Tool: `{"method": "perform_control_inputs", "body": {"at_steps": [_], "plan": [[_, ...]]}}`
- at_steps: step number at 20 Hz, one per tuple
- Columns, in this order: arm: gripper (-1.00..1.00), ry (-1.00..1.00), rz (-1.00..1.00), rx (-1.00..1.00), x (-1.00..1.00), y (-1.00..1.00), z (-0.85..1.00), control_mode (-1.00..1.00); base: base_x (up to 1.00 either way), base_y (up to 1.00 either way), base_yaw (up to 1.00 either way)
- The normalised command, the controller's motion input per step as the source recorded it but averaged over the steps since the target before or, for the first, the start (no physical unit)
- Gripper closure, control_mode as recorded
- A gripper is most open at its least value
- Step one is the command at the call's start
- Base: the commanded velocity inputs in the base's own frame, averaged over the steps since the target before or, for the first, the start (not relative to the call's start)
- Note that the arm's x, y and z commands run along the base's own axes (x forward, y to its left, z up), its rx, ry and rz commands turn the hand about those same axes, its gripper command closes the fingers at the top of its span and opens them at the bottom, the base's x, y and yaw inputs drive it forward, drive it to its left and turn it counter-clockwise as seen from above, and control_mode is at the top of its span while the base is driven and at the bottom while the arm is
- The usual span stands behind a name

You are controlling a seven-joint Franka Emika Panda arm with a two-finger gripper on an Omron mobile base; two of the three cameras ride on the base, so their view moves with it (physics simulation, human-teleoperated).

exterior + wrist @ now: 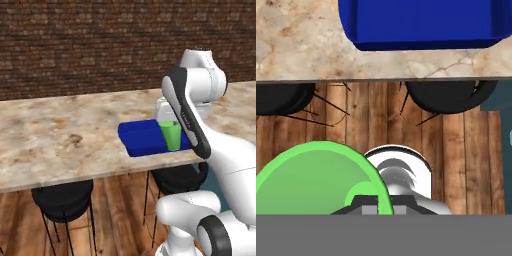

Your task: There is a tray on the dining counter. Grab the cup, mug, and pitcher and place them on the tray. The pitcher may be placed next to the tray if it cannot fit the tray.

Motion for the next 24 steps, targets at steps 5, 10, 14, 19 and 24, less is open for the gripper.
{"method": "perform_control_inputs", "body": {"at_steps": [5, 10, 14, 19, 24], "plan": [[1.00, 0.00, 0.00, 0.00, 0.00, 0.00, 0.00, 1.00, 0.36, -0.29, 0.23], [1.00, 0.00, 0.00, 0.00, 0.00, 0.00, 0.00, 1.00, 0.52, -0.02, 0.02], [1.00, 0.00, 0.00, 0.00, 0.00, 0.00, 0.00, 1.00, 0.44, -0.07, 0.00], [1.00, 0.00, 0.00, 0.00, 0.00, 0.00, 0.00, 1.00, 0.20, -0.10, -0.03], [1.00, 0.00, 0.00, 0.00, 0.00, 0.00, 0.00, 1.00, 0.34, -0.01, -0.07]]}}
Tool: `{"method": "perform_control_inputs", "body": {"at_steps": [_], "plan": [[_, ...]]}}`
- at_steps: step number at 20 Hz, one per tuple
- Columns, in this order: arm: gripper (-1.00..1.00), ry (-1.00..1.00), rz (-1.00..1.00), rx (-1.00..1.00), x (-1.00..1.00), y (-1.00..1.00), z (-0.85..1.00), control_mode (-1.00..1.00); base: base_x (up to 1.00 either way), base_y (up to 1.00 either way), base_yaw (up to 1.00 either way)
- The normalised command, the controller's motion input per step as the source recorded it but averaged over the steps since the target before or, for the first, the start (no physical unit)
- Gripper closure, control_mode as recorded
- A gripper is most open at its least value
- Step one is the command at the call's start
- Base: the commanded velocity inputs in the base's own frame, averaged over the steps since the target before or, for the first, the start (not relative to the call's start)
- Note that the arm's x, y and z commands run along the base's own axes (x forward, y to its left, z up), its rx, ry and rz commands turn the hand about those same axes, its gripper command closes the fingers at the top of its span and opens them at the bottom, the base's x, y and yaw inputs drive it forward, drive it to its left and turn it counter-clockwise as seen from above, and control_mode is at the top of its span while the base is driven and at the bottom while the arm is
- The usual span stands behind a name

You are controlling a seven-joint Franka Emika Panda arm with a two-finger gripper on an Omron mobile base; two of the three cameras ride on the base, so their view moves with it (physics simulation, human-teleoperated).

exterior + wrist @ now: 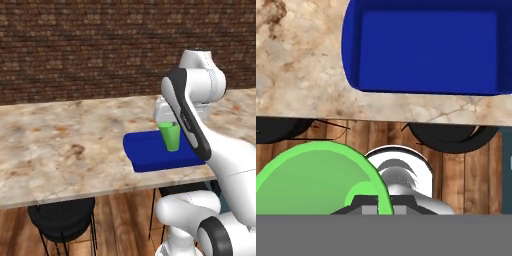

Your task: There is a tray on the dining counter. Grab the cup, mug, and pitcher and place them on the tray. The pitcher may be placed next to the tray if it cannot fit the tray.

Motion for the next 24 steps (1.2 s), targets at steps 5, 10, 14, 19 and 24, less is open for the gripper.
{"method": "perform_control_inputs", "body": {"at_steps": [5, 10, 14, 19, 24], "plan": [[1.00, 0.00, -0.02, 0.01, 0.32, 0.00, -0.02, -1.00, 0.19, 0.00, -0.02], [1.00, 0.00, -0.02, 0.03, 0.66, 0.00, -0.11, -1.00, 0.00, 0.00, 0.00], [1.00, 0.00, 0.00, 0.04, 0.69, 0.00, -0.26, -1.00, 0.00, 0.00, 0.00], [1.00, -0.01, 0.00, 0.01, 0.54, 0.00, -0.32, -1.00, 0.00, 0.00, 0.00], [1.00, -0.03, 0.00, 0.00, 0.32, 0.00, -0.31, -1.00, 0.00, 0.00, 0.00]]}}
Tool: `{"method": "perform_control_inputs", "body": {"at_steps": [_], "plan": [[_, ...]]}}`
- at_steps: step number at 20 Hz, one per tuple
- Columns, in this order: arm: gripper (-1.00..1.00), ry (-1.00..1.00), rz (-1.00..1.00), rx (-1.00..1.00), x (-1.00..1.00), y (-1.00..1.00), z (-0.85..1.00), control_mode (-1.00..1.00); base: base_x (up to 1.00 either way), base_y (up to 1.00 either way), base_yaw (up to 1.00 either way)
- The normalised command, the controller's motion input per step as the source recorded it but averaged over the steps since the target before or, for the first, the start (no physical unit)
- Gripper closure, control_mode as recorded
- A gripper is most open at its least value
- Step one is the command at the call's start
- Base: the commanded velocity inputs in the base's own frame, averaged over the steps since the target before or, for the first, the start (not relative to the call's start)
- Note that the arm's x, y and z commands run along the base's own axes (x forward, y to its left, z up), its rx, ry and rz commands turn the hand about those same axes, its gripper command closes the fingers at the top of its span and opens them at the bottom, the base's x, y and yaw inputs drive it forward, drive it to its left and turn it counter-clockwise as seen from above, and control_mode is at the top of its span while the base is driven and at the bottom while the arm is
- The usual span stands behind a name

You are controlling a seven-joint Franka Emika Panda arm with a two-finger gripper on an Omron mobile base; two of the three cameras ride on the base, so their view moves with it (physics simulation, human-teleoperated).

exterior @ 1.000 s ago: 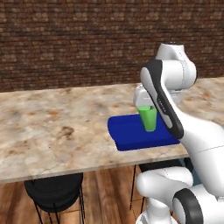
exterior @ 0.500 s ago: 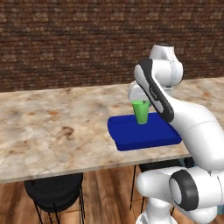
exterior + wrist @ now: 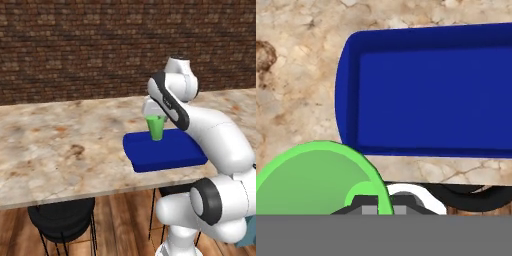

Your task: There is a tray on the dining counter. Grab the cup, mug, and pitcher and place them on the tray. The pitcher may be placed next to the tray if it cannot fit the tray.

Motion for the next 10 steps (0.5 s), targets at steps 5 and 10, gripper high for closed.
{"method": "perform_control_inputs", "body": {"at_steps": [5, 10], "plan": [[1.00, -0.08, 0.00, 0.00, 0.25, 0.00, -0.34, -1.00, 0.00, 0.00, 0.00], [1.00, -0.06, 0.00, 0.00, 0.27, 0.00, -0.31, -1.00, 0.00, 0.00, 0.00]]}}
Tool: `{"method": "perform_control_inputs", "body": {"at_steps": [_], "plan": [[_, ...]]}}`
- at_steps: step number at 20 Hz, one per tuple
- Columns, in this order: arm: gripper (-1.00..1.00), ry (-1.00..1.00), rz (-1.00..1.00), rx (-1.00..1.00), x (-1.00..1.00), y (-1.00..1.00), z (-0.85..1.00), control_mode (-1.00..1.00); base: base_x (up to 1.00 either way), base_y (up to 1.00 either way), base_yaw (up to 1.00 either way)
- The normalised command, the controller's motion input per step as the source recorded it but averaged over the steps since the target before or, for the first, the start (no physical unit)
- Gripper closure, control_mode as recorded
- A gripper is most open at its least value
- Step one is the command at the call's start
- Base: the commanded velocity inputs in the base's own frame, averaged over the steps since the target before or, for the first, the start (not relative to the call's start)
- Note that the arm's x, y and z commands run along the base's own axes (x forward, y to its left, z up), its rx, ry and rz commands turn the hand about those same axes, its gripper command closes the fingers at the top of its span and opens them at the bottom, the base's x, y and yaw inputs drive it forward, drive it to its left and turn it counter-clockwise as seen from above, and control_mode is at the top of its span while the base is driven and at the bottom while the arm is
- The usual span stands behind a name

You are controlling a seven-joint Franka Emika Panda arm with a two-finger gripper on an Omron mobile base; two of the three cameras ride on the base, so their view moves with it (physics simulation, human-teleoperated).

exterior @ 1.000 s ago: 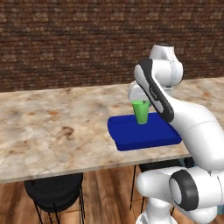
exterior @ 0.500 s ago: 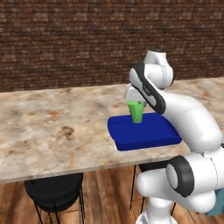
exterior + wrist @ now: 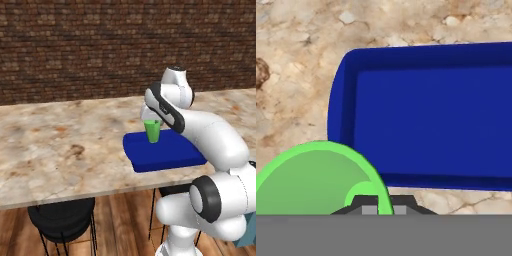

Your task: There is a tray on the dining counter. Grab the cup, mug, and pitcher and place them on the tray. The pitcher may be placed next to the tray if it cannot fit the tray.

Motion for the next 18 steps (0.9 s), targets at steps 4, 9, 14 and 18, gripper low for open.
{"method": "perform_control_inputs", "body": {"at_steps": [4, 9, 14, 18], "plan": [[1.00, -0.05, 0.00, 0.00, 0.29, 0.00, -0.30, -1.00, 0.00, 0.00, 0.00], [1.00, -0.04, 0.00, 0.00, 0.33, 0.00, -0.27, -1.00, 0.00, 0.00, 0.00], [1.00, -0.01, 0.00, 0.00, 0.29, 0.00, -0.22, -1.00, 0.00, 0.00, 0.00], [1.00, -0.01, 0.00, 0.00, 0.20, 0.00, -0.21, -1.00, 0.00, 0.00, 0.00]]}}
